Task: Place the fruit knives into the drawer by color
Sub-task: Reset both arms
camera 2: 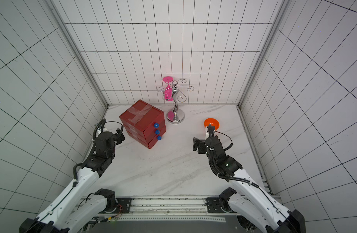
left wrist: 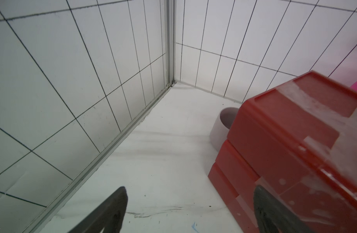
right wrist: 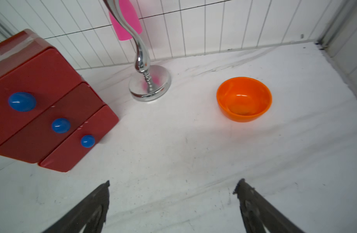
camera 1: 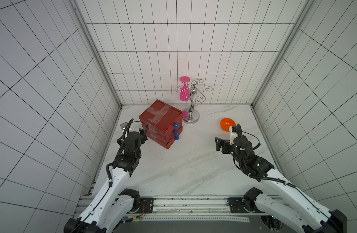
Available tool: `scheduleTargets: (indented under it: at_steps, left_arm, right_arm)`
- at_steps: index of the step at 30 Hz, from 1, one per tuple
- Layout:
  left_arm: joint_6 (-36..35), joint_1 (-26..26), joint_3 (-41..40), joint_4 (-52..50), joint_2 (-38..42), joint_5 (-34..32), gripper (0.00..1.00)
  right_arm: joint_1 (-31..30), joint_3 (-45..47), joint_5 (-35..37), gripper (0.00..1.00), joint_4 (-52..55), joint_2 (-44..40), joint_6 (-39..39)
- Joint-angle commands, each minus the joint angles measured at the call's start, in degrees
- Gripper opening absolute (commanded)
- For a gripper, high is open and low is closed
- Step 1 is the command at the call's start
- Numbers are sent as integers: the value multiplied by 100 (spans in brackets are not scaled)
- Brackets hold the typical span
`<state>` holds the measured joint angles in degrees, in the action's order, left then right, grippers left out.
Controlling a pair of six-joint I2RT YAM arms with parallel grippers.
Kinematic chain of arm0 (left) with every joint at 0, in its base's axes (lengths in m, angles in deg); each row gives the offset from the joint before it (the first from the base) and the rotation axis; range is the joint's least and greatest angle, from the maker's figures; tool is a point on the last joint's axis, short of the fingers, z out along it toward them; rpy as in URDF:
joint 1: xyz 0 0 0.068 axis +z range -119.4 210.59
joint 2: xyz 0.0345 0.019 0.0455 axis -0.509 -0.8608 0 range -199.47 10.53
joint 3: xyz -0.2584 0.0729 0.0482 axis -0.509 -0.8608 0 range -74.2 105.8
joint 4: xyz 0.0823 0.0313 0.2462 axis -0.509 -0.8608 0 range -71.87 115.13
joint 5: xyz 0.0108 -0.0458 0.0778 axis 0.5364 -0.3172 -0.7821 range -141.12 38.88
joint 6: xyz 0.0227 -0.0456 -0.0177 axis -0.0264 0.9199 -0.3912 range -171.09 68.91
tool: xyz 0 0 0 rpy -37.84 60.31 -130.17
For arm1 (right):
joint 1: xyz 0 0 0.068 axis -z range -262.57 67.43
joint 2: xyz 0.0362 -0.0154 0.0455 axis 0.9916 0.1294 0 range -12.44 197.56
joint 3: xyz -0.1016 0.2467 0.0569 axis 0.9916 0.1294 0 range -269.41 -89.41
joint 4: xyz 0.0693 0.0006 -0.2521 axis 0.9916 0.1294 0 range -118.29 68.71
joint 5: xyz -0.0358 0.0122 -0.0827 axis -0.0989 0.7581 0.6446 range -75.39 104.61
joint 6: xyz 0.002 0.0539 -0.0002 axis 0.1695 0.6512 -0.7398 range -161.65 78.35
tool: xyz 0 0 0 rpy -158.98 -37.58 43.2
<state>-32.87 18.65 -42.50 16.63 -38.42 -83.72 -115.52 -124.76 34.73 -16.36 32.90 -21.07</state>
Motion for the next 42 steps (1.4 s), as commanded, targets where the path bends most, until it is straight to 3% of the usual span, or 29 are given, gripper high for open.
scheduleTargets:
  at_steps: [1, 6, 11, 17, 23, 30, 35, 39, 42]
  left_arm:
    - [-283, 23, -626, 1739, 179, -491, 98]
    - [-752, 32, -1299, 3207, -291, -663, 98]
    - [-726, 235, -1331, 3973, -1622, -616, 98]
    - [-1040, 254, -1343, 5347, -2802, -700, 98]
    - [-1380, 307, -1386, 6492, -3525, -255, 98]
    - [-1605, 316, -1392, 6532, -3625, 431, 98]
    - [-1812, 368, -1793, 8269, -4354, 577, 98]
    - [-1614, 393, -1496, 6996, -3967, 616, 98]
    - [-1649, 407, -1418, 7011, -4052, 649, 98]
  right_arm:
    - [74, 625, 1375, 99, 43, -487, -403]
    - [173, 1545, 1950, 99, -662, -1355, -921]
    - [319, 2109, 2188, 99, -1241, -2216, -1321]
    - [589, 2243, 2157, 99, -1439, -2312, -1524]
    - [1015, 2401, 2021, 99, -2313, -1451, -1646]
    - [2474, 2753, 535, 99, -3907, 41, -1170]
    - [2948, 2561, -105, 99, -5107, 1332, -1311]
    - [3003, 2168, -244, 99, -5920, 2461, -1545]
    - [3076, 1844, -381, 99, -6197, 3107, -1752]
